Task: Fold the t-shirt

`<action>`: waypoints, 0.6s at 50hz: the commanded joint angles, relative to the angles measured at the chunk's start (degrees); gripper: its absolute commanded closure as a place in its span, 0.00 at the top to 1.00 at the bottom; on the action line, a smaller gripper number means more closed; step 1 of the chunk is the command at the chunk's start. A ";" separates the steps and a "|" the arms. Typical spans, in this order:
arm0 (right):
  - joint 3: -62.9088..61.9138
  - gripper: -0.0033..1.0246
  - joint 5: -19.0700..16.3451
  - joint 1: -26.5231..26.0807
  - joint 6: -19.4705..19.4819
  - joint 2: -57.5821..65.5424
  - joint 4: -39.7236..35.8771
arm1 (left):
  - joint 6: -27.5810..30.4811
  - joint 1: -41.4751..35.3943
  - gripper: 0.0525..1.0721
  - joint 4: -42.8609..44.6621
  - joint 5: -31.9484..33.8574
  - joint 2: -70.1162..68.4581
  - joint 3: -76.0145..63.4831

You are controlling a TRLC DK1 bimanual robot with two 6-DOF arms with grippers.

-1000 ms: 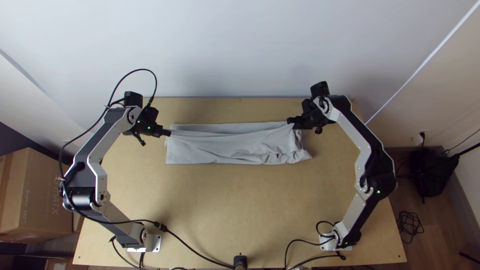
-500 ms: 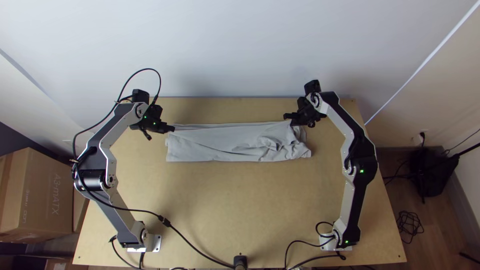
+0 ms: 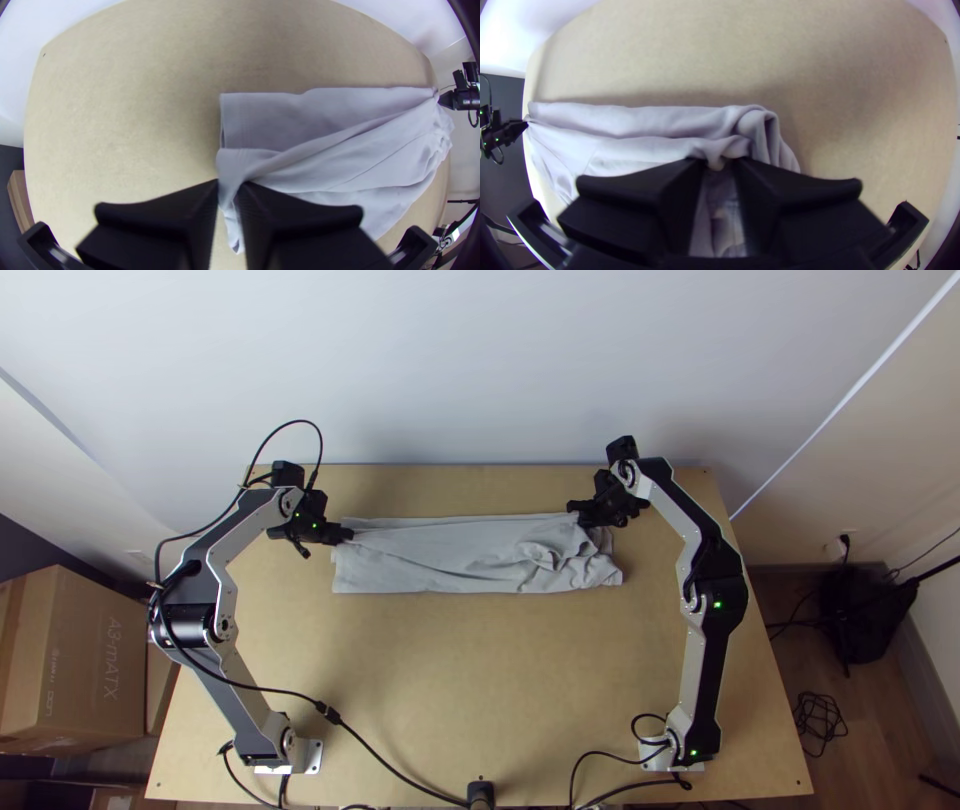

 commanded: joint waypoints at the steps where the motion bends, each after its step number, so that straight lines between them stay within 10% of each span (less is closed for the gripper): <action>1: 0.19 0.92 2.93 -1.35 1.16 1.55 -0.49 | -2.11 0.96 0.88 -1.10 -0.28 -1.70 -1.71; 30: -10.44 0.96 4.60 -3.81 4.68 -14.27 8.38 | -5.80 9.22 0.95 -3.74 15.72 -9.87 -2.85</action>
